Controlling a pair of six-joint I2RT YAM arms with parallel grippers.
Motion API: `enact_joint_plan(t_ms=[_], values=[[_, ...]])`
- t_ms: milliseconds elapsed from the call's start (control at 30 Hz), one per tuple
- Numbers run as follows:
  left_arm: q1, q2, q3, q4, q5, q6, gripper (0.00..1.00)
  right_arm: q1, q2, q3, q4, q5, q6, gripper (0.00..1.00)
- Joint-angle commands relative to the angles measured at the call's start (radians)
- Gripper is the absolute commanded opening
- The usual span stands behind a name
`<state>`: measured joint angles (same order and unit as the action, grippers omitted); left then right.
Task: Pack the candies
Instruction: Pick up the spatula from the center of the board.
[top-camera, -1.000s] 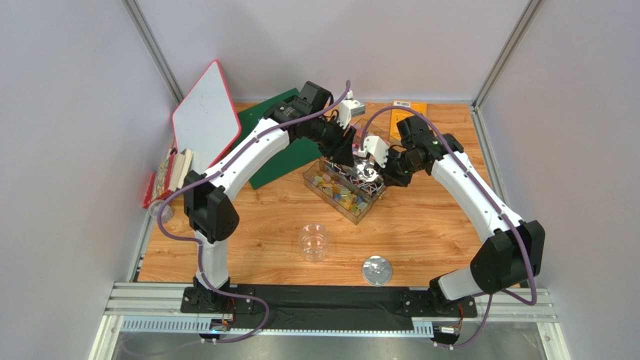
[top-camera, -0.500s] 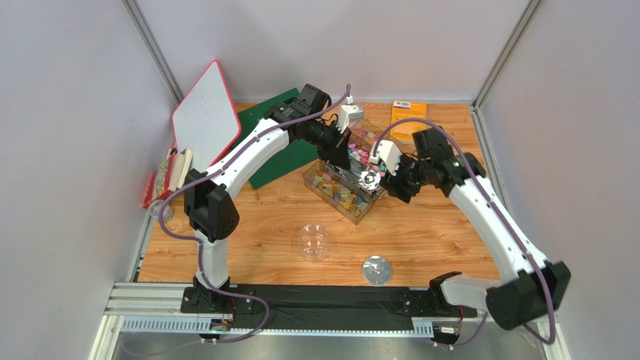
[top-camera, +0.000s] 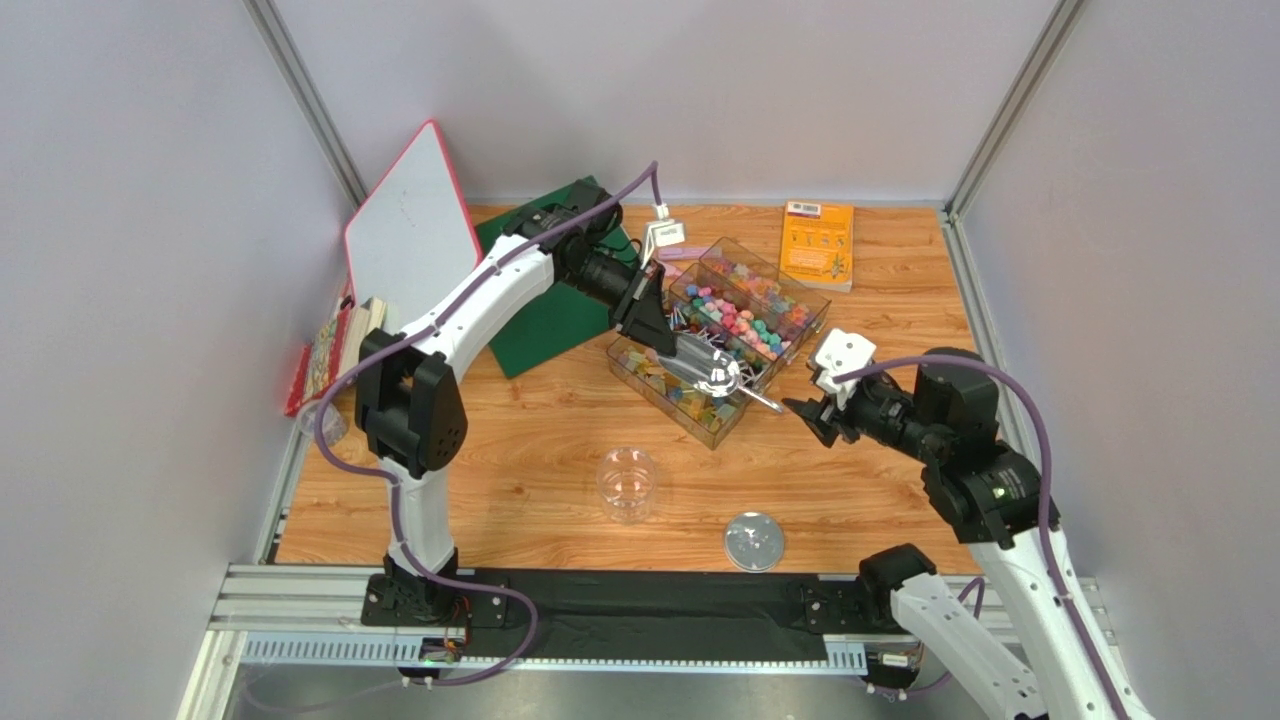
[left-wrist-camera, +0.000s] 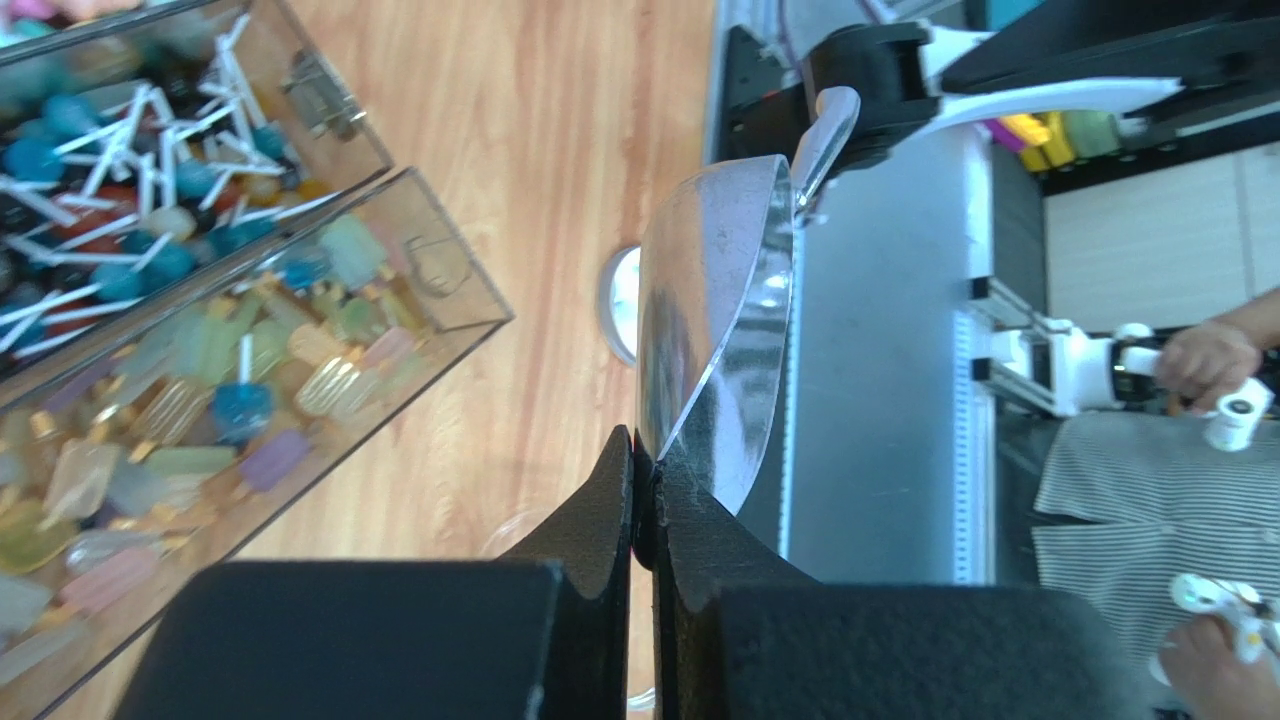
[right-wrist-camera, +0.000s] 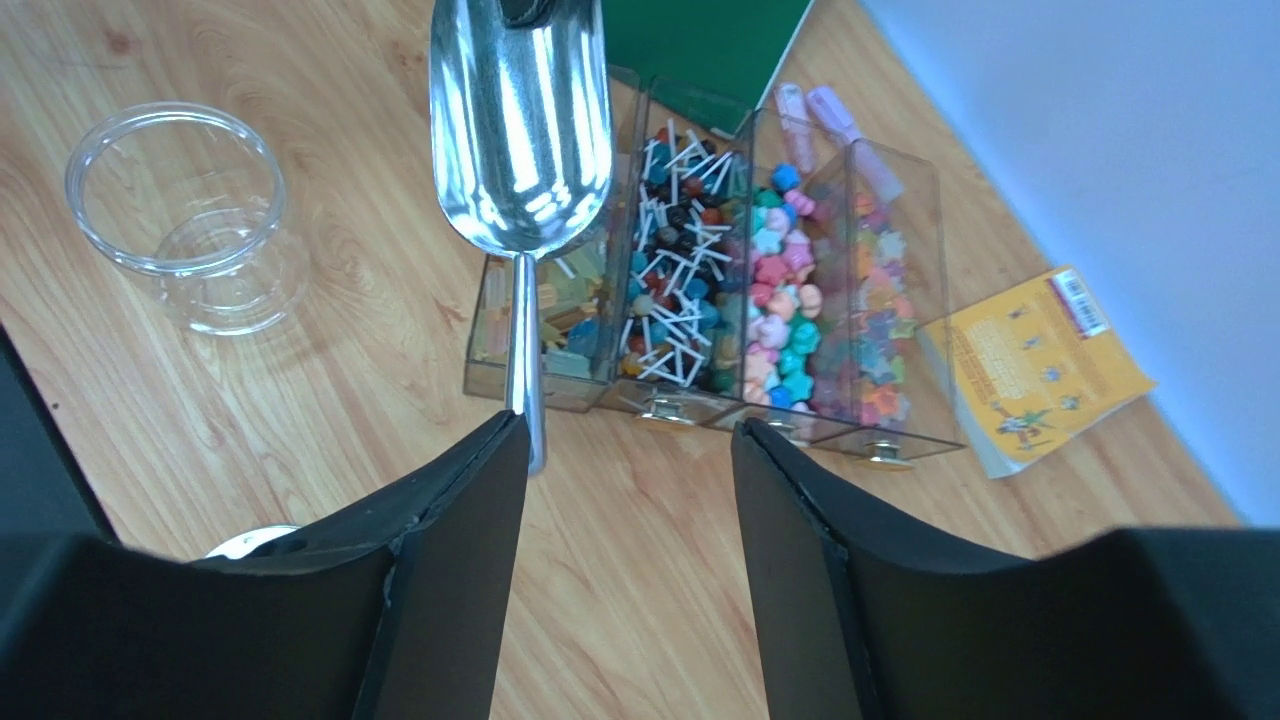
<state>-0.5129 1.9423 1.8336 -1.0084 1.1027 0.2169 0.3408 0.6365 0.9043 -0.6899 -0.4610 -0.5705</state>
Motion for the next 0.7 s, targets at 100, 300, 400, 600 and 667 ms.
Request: enact_joint_plan(t_ms=[100, 300, 400, 600, 667], values=[[-0.009, -0.023, 0.000, 0.102, 0.220, -0.100, 0.00, -0.002, 0.153, -0.015, 0.194, -0.099, 0.084, 0.50], [-0.009, -0.031, -0.025, 0.140, 0.238, -0.136, 0.00, -0.002, 0.198, 0.005, 0.219, -0.143, 0.028, 0.46], [-0.009, -0.031, -0.025, 0.142, 0.232, -0.134, 0.00, -0.002, 0.169, 0.033, 0.190, -0.150, 0.020, 0.44], [-0.010, -0.034, -0.028, 0.129, 0.221, -0.119, 0.00, -0.003, 0.109, 0.085, 0.230, 0.005, 0.003, 0.43], [-0.012, -0.036, -0.030, 0.123, 0.221, -0.111, 0.00, -0.003, 0.104, 0.119, 0.217, 0.009, 0.009, 0.43]])
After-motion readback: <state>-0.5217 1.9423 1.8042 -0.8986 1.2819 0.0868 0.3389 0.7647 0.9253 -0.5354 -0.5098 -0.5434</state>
